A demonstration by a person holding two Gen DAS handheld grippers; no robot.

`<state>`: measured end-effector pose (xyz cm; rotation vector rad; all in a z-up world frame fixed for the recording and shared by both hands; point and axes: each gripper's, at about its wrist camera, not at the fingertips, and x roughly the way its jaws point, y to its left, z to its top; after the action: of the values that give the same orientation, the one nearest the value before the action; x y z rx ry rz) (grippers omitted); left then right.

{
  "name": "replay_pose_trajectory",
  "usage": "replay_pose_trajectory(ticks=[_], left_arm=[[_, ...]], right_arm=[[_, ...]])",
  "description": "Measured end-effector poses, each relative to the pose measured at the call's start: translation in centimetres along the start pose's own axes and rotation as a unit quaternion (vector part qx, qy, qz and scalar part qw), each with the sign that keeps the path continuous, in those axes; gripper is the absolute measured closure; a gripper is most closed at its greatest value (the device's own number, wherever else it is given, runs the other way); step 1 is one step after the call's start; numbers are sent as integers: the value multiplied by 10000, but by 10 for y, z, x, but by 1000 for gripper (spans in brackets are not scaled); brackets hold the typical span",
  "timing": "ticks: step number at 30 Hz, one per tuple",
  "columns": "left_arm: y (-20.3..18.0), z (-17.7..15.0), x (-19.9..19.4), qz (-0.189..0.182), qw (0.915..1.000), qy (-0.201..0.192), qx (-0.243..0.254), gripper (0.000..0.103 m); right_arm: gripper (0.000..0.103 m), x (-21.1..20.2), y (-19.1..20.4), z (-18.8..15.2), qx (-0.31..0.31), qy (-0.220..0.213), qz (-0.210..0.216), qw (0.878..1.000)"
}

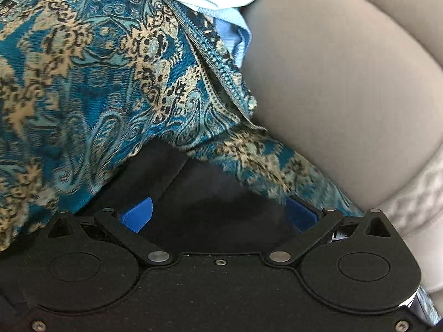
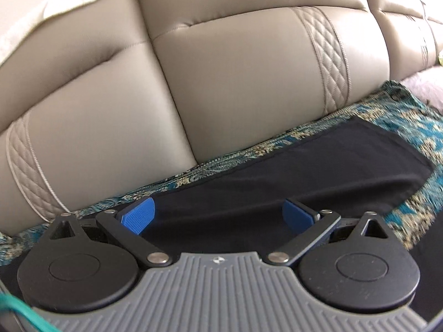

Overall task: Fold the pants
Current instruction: 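Grasp the black trousers edge with the left gripper while the right gripper grasps the trouser leg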

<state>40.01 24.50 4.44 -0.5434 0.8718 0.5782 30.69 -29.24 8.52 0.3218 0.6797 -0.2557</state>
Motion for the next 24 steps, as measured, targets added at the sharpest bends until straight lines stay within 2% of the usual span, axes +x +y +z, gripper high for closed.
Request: replay_pose_trajectory(ticks=[5, 9, 12, 14, 15, 16, 17, 18, 24], left_arm=[[-17, 2, 33, 386, 9992, 67, -112, 0], [-30, -3, 46, 780, 9969, 93, 25, 2], [-38, -11, 47, 1068, 9939, -3, 268, 17], [-40, -15, 44, 1052, 9931, -155, 486, 39], [-39, -15, 41, 889, 9945, -181, 532, 64], [-40, -14, 40, 906, 9944, -202, 510, 78], [-37, -14, 38, 1010, 9937, -219, 441, 86], [-33, -13, 37, 1036, 9937, -193, 387, 91], [-10, -2, 19, 506, 9979, -209, 347, 98]], right_arm=[[0, 35, 21, 8, -286, 128, -144, 9994], [0, 69, 37, 16, -375, 465, -228, 9980], [0, 97, 52, 17, -446, 939, -86, 9945], [0, 107, 66, 15, -470, 1040, -67, 9934], [0, 112, 75, 15, -497, 1080, -45, 9929], [0, 115, 83, 14, -517, 1110, -24, 9925], [0, 118, 91, 14, -538, 1143, -3, 9920], [0, 123, 101, 13, -561, 1204, 19, 9911], [0, 140, 152, 6, -657, 1549, 220, 9855]])
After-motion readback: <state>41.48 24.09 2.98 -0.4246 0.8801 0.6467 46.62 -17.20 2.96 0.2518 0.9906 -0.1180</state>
